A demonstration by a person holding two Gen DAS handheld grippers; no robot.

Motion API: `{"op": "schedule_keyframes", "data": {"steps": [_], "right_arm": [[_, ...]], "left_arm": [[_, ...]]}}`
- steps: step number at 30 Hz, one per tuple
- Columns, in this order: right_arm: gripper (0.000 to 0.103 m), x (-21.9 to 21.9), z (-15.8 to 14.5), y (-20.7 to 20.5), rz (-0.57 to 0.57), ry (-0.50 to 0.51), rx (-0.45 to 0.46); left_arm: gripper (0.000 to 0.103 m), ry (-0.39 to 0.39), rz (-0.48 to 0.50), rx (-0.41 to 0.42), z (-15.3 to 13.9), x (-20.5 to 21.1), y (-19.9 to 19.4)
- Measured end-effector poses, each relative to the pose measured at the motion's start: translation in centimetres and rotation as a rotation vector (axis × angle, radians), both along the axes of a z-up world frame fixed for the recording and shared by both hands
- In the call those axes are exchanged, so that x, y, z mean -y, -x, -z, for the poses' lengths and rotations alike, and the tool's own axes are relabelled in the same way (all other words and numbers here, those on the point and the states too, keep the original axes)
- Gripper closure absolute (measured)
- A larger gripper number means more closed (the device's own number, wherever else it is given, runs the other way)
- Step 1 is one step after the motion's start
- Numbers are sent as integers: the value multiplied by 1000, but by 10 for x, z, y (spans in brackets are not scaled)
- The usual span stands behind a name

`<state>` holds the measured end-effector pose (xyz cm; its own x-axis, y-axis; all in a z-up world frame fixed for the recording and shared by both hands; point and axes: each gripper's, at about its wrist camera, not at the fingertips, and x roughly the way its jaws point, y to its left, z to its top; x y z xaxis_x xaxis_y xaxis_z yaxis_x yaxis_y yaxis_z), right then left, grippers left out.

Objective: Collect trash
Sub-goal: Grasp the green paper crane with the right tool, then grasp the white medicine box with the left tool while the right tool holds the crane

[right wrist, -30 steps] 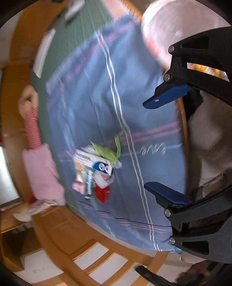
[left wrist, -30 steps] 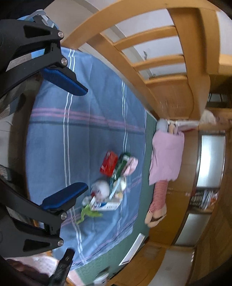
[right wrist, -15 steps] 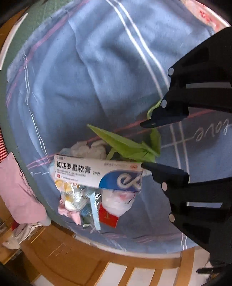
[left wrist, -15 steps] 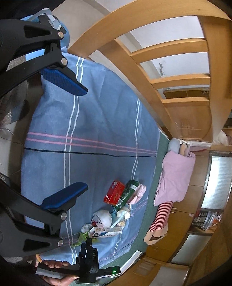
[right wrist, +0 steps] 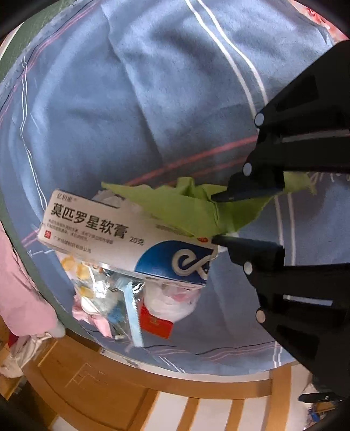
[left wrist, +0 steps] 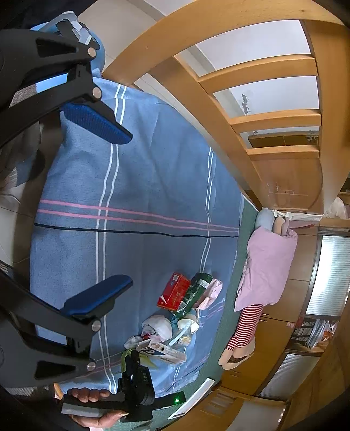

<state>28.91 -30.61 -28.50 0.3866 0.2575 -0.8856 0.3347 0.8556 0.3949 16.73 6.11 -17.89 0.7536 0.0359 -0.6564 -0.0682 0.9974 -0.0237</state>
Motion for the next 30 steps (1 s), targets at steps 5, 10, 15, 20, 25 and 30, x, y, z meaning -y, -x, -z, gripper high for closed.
{"op": "schedule_keyframes", "data": {"steps": [5, 10, 15, 20, 25, 30], "right_arm": [[78, 10, -14, 27, 17, -56, 33], [78, 22, -30, 64, 36, -108, 68], [78, 38, -49, 107, 64, -120, 112], [78, 62, -58, 143, 123, -117, 139], [78, 89, -61, 171, 180, -133, 166], [78, 110, -61, 187, 222, -156, 186]], "left_arm": [[6, -10, 16, 8, -2, 6, 1], [6, -20, 69, 12, -3, 24, 3], [6, -40, 220, 13, 3, 71, -3], [6, -66, 469, 19, 19, 147, -17], [6, -115, 665, 25, 41, 227, -52], [6, -77, 738, -64, 70, 275, -98]]}}
